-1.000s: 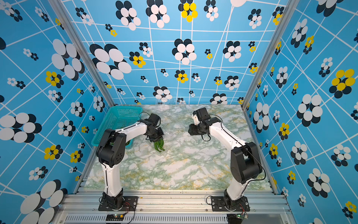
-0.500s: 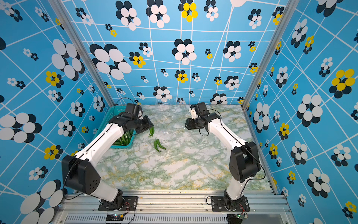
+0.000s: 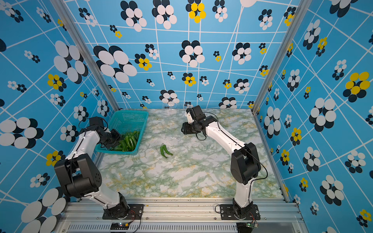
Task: Take small green peppers out of containers
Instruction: Place the green pepper in the basket, then pick up the green pepper from the packing box.
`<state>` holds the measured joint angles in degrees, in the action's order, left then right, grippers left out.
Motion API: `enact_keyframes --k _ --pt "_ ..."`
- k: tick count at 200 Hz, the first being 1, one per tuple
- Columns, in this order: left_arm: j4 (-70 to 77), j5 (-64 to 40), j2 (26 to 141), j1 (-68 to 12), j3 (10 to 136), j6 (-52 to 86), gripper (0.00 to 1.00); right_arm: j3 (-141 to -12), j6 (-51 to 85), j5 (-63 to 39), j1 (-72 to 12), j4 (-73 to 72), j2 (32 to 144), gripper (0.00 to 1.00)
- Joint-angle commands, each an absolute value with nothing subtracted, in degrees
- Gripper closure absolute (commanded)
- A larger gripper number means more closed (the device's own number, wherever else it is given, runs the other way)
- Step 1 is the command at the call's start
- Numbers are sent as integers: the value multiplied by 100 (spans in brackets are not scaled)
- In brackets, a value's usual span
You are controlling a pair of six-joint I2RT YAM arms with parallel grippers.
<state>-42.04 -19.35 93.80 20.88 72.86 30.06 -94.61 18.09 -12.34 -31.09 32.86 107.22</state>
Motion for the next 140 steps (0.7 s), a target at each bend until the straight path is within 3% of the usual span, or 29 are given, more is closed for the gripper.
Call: enact_keyframes --k 1,33,73,107,140 --pt "-4320 -2108 9227 1931 7422 2856 49 -9565 1818 -1191 -3109 3495 10815 52" --pt "-4491 -1964 8485 1255 7394 3035 43 -9437 1647 -992 -3103 3579 10750 52" --pt "-4722 -1507 7982 -488 7187 3881 43 -9221 1478 -948 -3094 3584 10630 52" --pt "-4296 -1259 8523 -1644 7037 4301 44 -8720 1434 -1016 -2991 3508 10456 52" --pt "-3958 -1204 9396 -2052 7284 4380 44 -8377 1375 -989 -2826 3514 10310 52"
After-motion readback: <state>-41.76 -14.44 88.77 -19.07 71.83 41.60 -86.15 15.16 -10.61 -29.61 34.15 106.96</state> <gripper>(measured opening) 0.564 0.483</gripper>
